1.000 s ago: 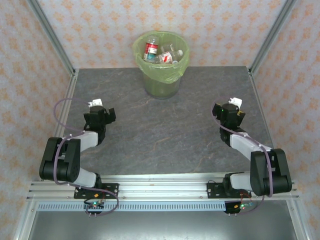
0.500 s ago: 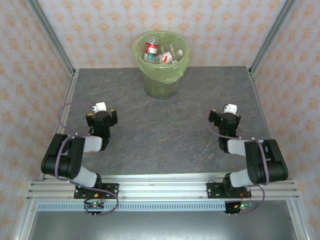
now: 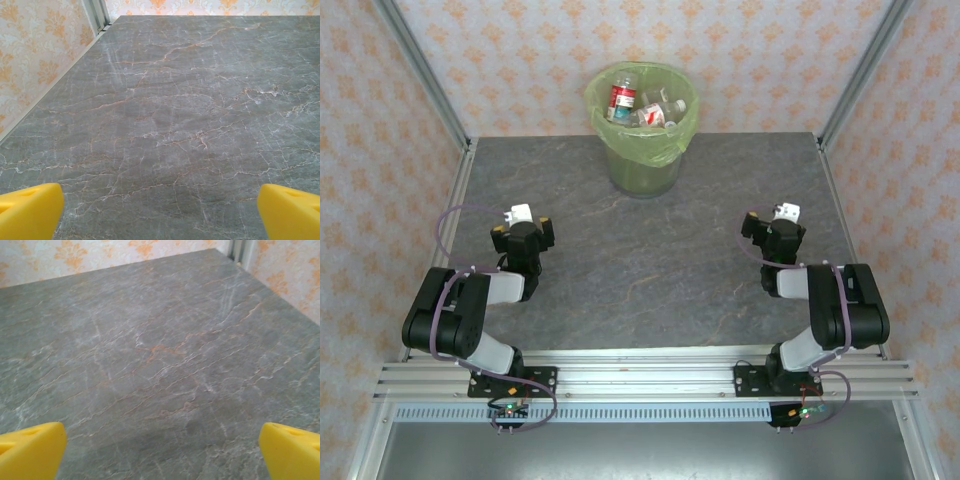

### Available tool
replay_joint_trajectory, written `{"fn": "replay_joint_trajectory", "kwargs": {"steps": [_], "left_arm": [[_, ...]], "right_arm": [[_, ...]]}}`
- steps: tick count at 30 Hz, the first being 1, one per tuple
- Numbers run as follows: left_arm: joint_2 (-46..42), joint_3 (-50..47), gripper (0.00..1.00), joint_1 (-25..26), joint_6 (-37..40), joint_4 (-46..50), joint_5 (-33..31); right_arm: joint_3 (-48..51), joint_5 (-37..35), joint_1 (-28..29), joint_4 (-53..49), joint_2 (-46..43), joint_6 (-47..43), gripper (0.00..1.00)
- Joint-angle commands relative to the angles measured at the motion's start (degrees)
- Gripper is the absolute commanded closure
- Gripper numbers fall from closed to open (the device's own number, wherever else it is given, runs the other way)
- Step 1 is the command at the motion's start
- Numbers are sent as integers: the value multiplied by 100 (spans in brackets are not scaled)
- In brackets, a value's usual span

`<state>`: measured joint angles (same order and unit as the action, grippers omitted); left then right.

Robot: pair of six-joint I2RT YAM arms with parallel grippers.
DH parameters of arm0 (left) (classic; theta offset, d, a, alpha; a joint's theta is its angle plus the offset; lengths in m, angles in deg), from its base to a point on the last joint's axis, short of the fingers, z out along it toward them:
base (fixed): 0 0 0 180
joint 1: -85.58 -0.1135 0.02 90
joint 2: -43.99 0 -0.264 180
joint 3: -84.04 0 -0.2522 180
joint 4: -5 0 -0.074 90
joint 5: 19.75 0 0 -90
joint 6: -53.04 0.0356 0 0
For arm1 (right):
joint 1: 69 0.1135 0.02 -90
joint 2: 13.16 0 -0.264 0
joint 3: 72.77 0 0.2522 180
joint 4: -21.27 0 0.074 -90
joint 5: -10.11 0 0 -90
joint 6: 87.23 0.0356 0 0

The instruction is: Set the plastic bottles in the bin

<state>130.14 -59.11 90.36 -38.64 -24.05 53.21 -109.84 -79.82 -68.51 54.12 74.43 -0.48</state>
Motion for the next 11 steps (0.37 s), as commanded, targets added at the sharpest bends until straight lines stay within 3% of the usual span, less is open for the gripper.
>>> {"fn": "replay_joint_trajectory", "kwargs": {"steps": [1,11], "left_arm": [[-63,-6,0,-9,-88,-219,-222],[-63,-6,0,-10,-78,-212,-208]], "right_arm": [[-24,526,-93,-84,-6,35,1],[-17,518,-93,-91,-14,29,1]]}}
